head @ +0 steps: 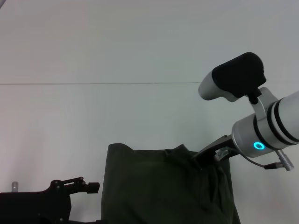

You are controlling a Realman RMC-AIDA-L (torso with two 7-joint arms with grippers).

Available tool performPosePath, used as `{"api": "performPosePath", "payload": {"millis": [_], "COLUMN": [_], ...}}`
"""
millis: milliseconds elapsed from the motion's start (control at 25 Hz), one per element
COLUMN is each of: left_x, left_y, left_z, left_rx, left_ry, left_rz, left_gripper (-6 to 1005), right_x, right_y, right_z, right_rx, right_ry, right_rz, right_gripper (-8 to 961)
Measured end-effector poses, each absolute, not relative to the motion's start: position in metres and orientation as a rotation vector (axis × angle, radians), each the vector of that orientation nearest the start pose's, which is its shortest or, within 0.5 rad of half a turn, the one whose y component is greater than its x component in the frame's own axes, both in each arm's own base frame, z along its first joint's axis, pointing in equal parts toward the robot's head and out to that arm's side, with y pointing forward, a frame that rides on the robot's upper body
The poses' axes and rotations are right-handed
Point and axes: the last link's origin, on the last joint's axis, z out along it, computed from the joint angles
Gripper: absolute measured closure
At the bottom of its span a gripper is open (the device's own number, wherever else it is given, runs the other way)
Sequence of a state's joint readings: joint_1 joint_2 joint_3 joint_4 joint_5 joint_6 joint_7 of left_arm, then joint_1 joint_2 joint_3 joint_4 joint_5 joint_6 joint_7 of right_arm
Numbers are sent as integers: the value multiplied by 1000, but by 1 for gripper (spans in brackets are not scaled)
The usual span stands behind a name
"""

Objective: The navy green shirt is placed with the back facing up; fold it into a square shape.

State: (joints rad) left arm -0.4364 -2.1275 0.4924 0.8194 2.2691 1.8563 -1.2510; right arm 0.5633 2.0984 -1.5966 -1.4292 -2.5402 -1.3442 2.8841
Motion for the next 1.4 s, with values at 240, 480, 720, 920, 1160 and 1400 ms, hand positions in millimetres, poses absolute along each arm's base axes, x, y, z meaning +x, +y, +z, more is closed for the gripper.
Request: {"api": "performPosePath", "payload": {"millis": [240, 480, 720, 920, 1160, 1400], "left_x": [-286, -287, -287, -286, -284, -280], "left_y": [270, 270, 271, 272, 272, 273], "left_z": [14, 14, 14, 14, 14, 15], "left_rx": [-2883, -2880, -2876, -2877, -2872, -2854], "left_ry": [-508, -509, -510, -512, -526, -532], "left_rz": [-639, -638, -638, -638, -666, -723], "left_gripper": [67, 67, 67, 67, 67, 67], "right_x": [152, 157, 167, 171, 183, 190], "right_y": [359, 367, 368, 369, 369, 366], "right_z": [-25, -13, -8, -1, 9, 15], "right_rx": [-2399, -2338, -2287, -2264, -2222, -2216], "right_ry": [1095, 1151, 1189, 1206, 1234, 1248], "right_rz": [-244, -191, -185, -154, -127, -96], "right_gripper": [914, 913, 913, 912, 911, 910]}}
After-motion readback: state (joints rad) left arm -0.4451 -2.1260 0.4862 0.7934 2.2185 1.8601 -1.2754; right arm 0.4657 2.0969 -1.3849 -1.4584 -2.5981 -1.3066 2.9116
